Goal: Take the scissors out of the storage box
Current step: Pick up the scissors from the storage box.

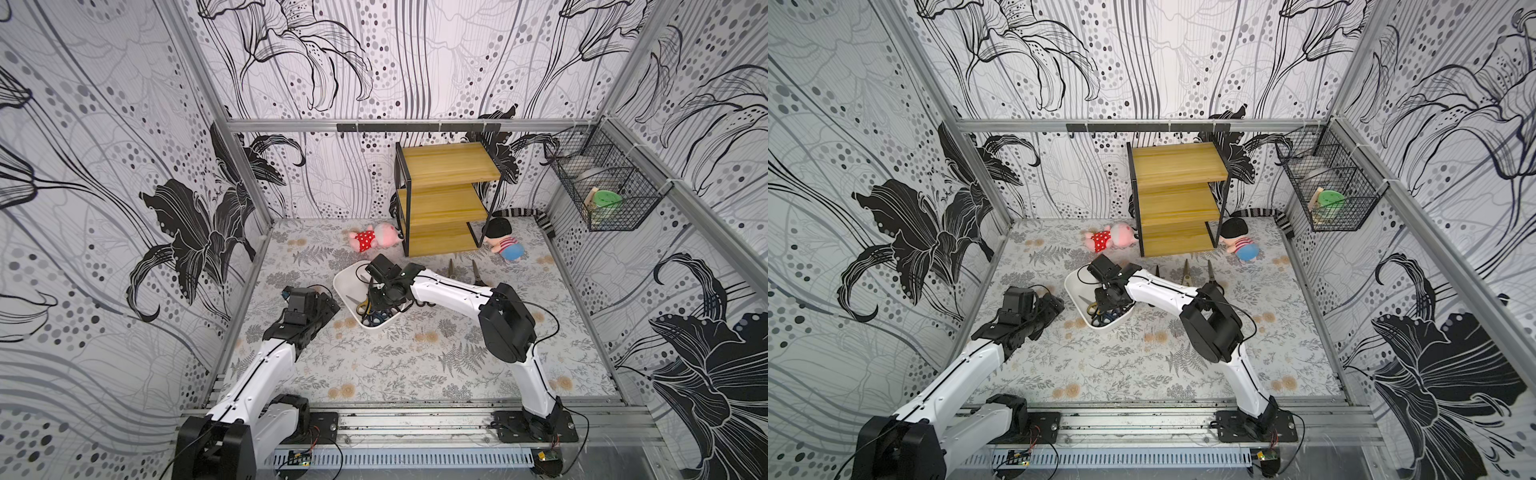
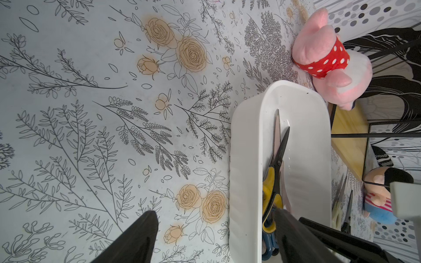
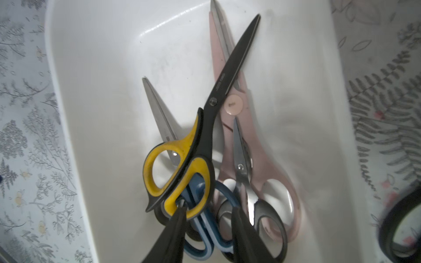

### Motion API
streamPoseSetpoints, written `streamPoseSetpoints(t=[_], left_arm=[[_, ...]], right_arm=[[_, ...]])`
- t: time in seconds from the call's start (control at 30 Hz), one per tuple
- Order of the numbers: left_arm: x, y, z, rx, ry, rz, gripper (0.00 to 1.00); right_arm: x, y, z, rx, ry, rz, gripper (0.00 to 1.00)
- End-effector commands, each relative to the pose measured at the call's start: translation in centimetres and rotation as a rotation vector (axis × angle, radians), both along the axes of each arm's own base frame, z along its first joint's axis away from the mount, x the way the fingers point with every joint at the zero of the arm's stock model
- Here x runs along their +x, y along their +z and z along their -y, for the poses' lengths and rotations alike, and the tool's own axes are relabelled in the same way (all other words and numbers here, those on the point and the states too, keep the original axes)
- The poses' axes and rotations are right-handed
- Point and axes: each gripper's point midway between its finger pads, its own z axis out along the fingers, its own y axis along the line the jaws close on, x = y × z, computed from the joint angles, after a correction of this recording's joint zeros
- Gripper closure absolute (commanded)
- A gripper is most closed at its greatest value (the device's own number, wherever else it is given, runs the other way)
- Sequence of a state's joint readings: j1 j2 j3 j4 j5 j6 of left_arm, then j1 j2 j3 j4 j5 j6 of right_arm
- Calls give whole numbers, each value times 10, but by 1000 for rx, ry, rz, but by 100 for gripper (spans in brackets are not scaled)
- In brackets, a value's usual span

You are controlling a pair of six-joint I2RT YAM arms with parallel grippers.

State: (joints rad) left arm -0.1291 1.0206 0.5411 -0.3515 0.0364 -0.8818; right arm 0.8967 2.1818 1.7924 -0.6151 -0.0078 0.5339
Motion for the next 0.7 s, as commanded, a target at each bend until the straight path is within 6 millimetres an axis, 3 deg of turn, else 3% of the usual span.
streamPoseSetpoints(t=[0.0, 0.27, 0.67], left_arm=[[5, 5, -1, 20, -10, 27, 15], [4, 6, -3, 30, -6, 24, 15], [7, 11, -2, 29, -5, 31, 15]], right_arm=[[-1, -4, -6, -8, 2, -18, 64], [1, -17, -12, -21, 7, -40, 67], [-1, -33, -4, -81, -4, -68, 74]])
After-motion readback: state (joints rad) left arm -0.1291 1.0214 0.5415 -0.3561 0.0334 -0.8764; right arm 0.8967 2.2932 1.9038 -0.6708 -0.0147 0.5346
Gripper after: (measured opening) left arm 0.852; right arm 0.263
